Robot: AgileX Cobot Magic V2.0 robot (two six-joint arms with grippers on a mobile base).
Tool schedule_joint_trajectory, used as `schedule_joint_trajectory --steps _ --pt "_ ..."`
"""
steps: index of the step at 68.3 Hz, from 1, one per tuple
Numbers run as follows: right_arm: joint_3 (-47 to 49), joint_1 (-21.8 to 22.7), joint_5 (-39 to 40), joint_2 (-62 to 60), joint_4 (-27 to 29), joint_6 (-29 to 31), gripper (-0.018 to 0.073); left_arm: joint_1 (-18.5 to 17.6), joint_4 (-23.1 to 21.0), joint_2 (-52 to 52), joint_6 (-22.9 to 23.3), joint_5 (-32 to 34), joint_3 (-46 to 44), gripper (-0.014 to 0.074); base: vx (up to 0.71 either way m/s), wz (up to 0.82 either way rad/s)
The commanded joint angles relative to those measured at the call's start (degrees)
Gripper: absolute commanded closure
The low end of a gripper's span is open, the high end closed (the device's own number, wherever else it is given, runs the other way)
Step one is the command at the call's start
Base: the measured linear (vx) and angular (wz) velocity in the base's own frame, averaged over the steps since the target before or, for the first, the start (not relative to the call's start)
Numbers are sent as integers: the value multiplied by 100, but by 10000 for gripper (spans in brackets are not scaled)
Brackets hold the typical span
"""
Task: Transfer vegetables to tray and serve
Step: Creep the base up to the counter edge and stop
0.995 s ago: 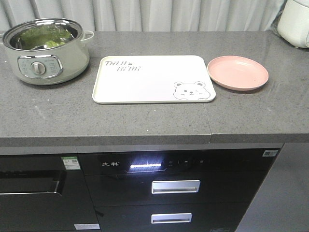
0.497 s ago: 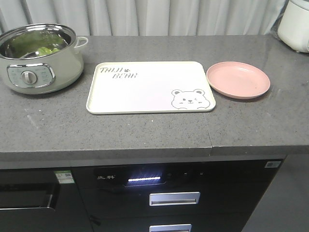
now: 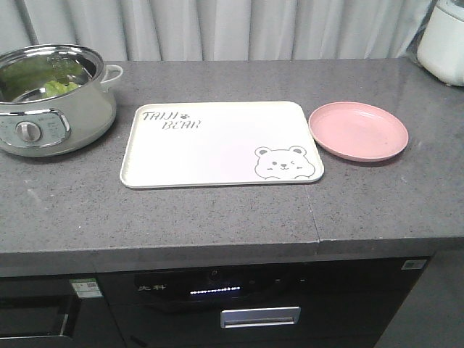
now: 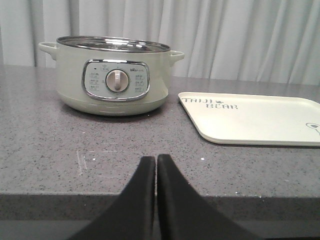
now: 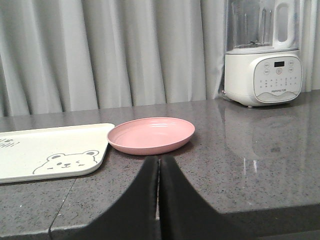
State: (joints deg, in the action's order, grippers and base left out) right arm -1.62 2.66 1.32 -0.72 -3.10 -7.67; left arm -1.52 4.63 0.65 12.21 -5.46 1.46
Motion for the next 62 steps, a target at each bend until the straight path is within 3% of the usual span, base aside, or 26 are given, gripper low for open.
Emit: schedule_joint_trajectory --steps 1,62 --pt "-84 17 421 -27 -50 -3 562 0 0 80 60 445 146 602 7 -2" --pt "-84 17 426 -27 -50 -3 562 0 0 80 60 445 146 602 5 0"
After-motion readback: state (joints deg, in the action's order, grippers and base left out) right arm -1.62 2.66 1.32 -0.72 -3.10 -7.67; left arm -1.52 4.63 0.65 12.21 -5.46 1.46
